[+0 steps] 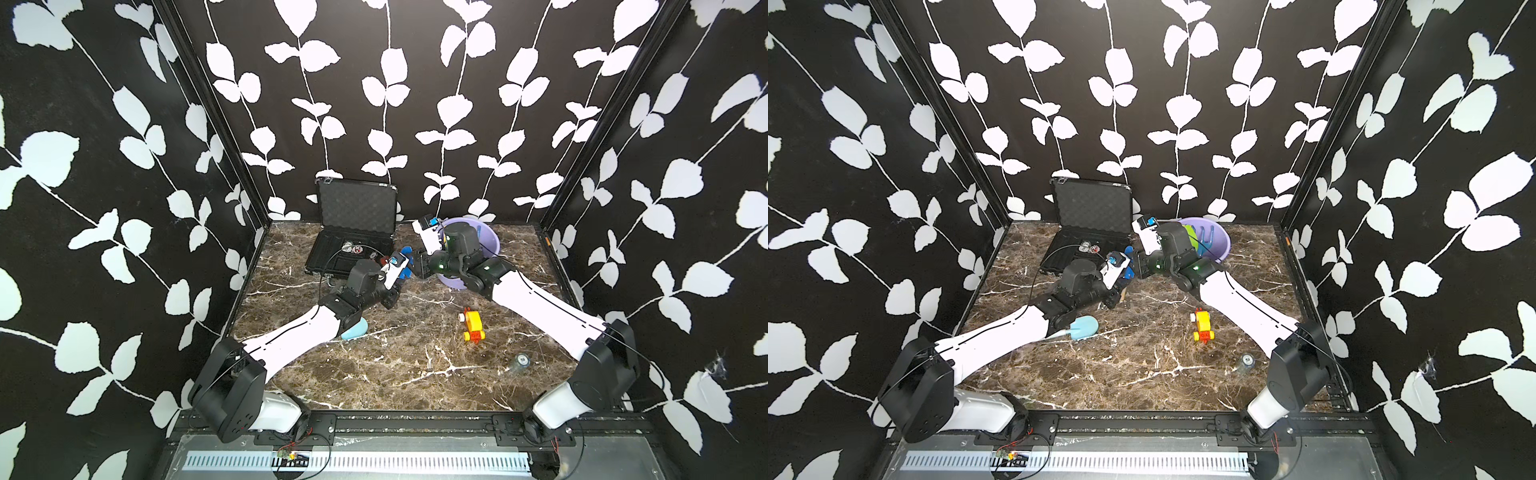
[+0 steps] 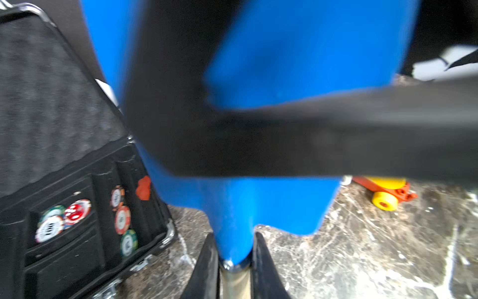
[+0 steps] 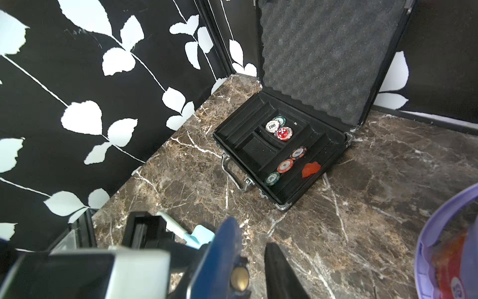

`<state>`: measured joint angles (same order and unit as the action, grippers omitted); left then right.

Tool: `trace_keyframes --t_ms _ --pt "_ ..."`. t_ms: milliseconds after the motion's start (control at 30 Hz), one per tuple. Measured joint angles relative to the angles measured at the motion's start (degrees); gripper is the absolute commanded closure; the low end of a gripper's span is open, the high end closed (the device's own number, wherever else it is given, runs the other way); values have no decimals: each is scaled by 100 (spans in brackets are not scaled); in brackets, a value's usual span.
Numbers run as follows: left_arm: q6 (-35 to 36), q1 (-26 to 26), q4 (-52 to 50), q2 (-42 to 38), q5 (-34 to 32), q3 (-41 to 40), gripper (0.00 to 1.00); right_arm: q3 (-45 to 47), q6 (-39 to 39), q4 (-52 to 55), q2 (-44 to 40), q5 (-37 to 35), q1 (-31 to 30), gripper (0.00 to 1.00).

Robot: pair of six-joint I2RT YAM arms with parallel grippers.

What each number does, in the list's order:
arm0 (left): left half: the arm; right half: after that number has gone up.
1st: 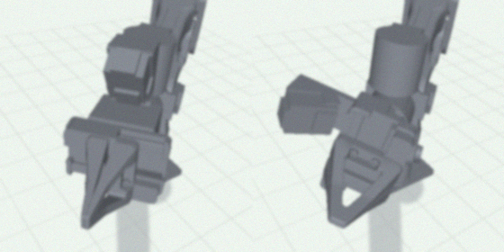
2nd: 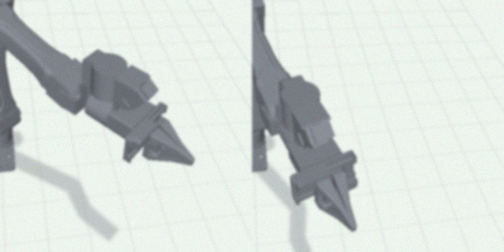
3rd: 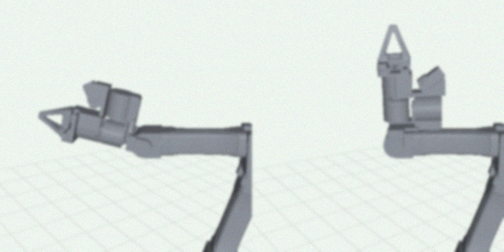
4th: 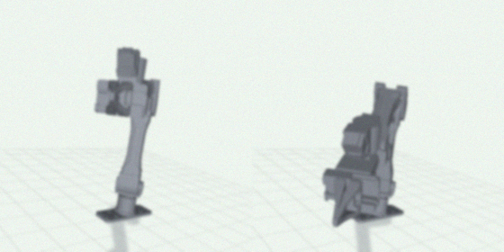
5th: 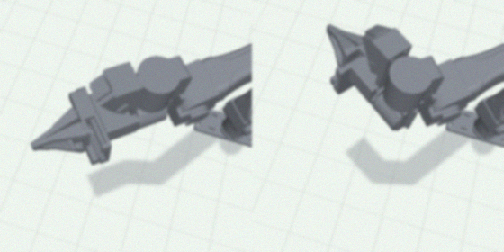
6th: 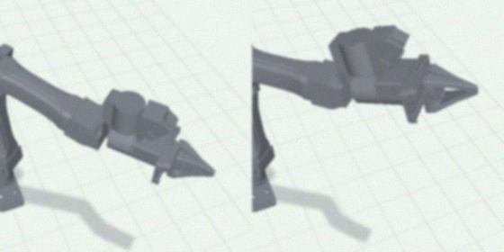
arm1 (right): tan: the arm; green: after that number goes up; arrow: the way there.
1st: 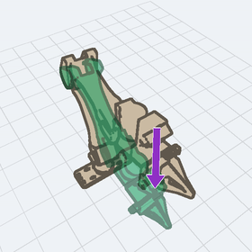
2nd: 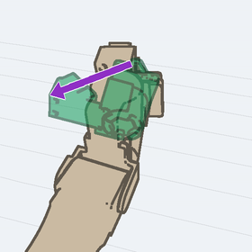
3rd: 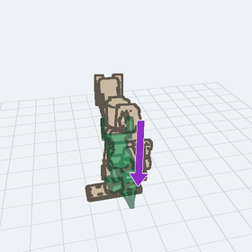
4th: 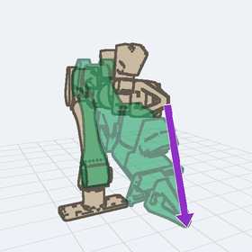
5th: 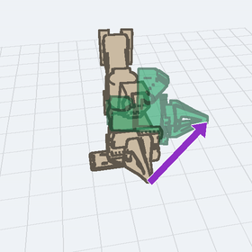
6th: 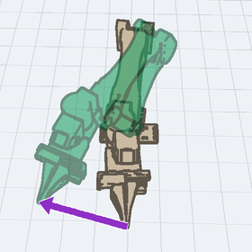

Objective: Organize the gardening tools
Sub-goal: Pick up the gardening tool from the center of the board.

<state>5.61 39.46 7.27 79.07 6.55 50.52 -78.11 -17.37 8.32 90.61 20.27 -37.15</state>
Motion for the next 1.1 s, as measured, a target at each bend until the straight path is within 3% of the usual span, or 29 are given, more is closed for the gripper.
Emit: trace_keyframes --t_ms 133,300,367,533,667,1100 --pt "-103 0 -26 55 17 0 100 -66 2 -63 157 -55 -2 99" --pt "-219 -2 -46 103 -11 0 97 -66 -2 -50 221 -85 28 100" --pt "-264 -2 -31 103 -11 0 82 -66 7 -55 221 -120 22 100" --pt "-385 4 76 85 57 0 28 -63 142 11 133 -317 -2 100" --pt "-487 15 107 -39 26 -4 3 -55 295 57 -31 -638 -2 100" --pt "-866 15 68 -1773 -1069 -785 1 -57 756 380 -577 -1725 0 100"
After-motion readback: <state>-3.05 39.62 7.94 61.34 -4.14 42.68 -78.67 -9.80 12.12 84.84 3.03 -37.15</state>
